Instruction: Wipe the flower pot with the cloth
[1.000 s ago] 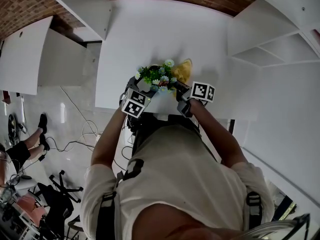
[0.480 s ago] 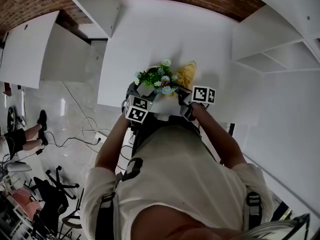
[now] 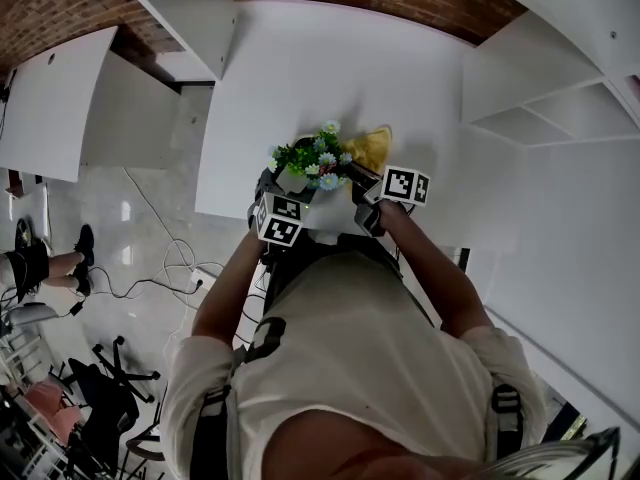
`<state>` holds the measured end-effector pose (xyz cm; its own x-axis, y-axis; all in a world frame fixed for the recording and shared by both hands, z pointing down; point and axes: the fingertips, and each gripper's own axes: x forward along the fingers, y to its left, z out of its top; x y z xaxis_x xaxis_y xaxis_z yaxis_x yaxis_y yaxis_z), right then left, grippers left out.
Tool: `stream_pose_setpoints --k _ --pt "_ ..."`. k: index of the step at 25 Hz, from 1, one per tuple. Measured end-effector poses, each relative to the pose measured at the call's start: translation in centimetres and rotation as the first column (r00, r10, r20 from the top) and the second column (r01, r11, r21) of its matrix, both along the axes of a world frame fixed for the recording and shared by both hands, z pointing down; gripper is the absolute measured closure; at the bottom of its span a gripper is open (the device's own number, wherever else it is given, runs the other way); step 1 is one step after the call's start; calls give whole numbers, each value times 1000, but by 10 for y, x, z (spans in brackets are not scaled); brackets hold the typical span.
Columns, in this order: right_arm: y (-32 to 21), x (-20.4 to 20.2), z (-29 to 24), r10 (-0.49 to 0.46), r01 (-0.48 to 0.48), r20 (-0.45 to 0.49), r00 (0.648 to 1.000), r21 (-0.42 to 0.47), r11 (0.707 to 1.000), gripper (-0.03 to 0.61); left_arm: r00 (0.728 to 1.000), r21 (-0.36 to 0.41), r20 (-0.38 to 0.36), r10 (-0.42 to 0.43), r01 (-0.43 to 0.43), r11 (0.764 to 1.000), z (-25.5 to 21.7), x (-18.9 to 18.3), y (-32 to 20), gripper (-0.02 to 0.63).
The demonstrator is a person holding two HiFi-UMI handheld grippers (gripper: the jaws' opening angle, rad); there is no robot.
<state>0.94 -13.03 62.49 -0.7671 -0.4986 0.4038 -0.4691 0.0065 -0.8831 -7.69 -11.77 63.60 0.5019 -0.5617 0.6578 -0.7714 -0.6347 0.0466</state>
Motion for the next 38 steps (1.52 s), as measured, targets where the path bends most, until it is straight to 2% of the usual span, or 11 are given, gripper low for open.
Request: stream_pose_setpoints --k 4,10,14,18,20,26,30,32,35,38 --pt "17 -10 17 -67 66 -39 997 -32 997 523 1000 6 -1 -29 29 1000 1 -5 -1 279" --pt "28 -13 36 -125 121 -70 990 -62 991 515 1000 8 4 -18 18 1000 1 -6 -4 279" --pt "19 3 21 -83 81 -65 994 -34 996 516 1000 5 5 -15 15 1000 2 -6 -3 279" --pt "-17 17 -25 27 -30 50 998 63 998 517 1000 5 6 -11 11 1000 3 -8 -3 279" --pt "-25 16 -29 29 -34 62 998 81 996 517 1000 3 6 -9 9 1000 3 -7 -3 279" --pt "-2 -9 14 -34 34 1 999 -4 999 520 1000 2 12 -19 19 1000 4 -11 -5 279" --pt "26 -11 32 -173 171 -112 979 -28 985 517 1000 3 14 -16 16 1000 2 -13 -4 279" --pt "24 -3 28 -163 162 -113 980 -16 987 517 1000 2 15 -16 16 1000 2 -14 -4 279" --pt "-3 25 1 -89 94 -109 990 38 995 517 1000 12 22 -15 15 1000 0 -15 -5 279" --pt "-37 60 -45 -69 109 -231 971 167 980 515 999 30 23 -37 36 999 -4 -25 -6 279"
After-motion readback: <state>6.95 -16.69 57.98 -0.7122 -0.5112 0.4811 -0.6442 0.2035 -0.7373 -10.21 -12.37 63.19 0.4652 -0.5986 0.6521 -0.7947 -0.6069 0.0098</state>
